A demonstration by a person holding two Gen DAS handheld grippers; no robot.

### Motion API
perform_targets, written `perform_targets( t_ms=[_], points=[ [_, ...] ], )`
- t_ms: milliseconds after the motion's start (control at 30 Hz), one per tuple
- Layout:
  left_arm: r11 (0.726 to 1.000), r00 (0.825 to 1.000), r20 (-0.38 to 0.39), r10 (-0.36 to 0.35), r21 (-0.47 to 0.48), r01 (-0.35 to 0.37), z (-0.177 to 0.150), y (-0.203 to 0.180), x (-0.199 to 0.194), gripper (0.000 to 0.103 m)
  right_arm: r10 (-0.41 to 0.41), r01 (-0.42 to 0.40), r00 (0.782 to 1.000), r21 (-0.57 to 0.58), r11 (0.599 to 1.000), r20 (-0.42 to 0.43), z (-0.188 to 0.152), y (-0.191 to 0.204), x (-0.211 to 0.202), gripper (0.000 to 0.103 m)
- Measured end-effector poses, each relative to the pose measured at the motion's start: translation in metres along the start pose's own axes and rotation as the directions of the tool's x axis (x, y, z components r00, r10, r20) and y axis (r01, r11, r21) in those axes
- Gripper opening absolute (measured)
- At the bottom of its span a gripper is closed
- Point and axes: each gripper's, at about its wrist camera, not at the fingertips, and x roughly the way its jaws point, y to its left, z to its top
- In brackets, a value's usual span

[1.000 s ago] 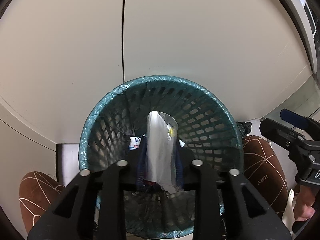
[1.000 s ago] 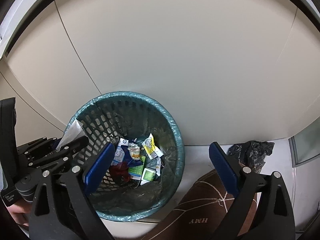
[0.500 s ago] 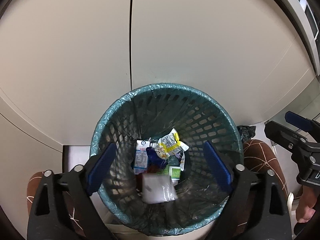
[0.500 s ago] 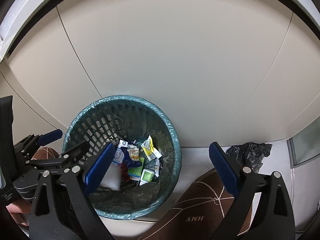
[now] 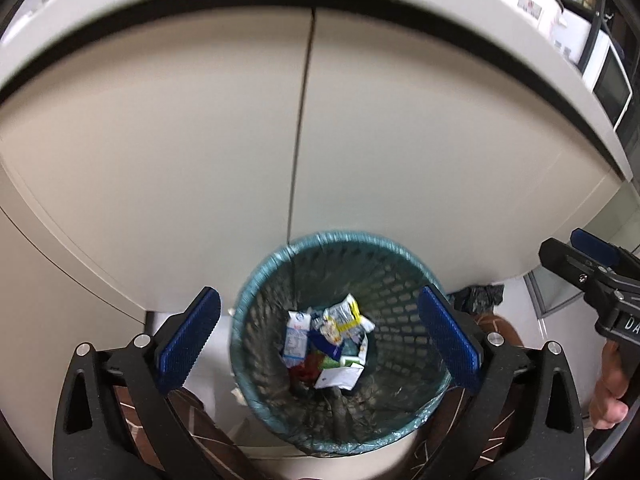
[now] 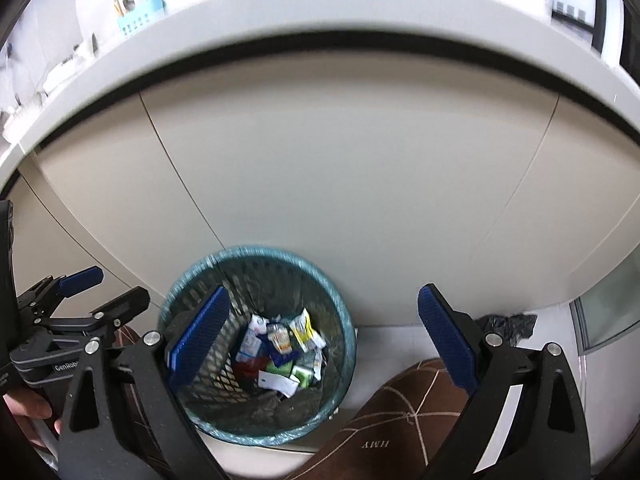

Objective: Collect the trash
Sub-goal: 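Move both tools back up toward the counter, then grasp the bubble-wrap sheet with the left tool while the right tool grasps the white tissue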

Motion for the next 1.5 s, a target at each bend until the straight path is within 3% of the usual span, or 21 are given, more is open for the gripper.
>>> perform_targets(
  t_ms=[367, 767, 1133, 1500],
  points=[
    [0.999, 0.991, 0.123, 0.048, -0.031, -0.045, 0.069, 0.009, -0.088, 0.097, 0.017, -0.009, 0.99, -0.059, 0.998, 0.139, 0.07, 0.018, -0.064, 0.091],
    [0.993, 0.975, 0.191, 0.112, -0.065, -0.102, 0.159, 0.021, -0.132, 0.097, 0.031, -0.018, 0.982, -0.072, 0.997, 0.185, 0.156, 0.032, -0.081, 0.091],
    [0.991, 0.983, 0.137, 0.119, -0.08, -0.109, 0.238, 0.032, -0.101, 0.097, 0.024, -0.02, 0.996, -0.05, 0.999, 0.091, 0.226, 0.033, -0.039, 0.089],
    [0.987, 0.986, 0.075, 0.151, -0.071, -0.145, 0.308, 0.032, -0.051, 0.097, -0.002, 0.001, 0.999, -0.042, 0.999, -0.04, 0.254, 0.042, 0.018, 0.06]
  ],
)
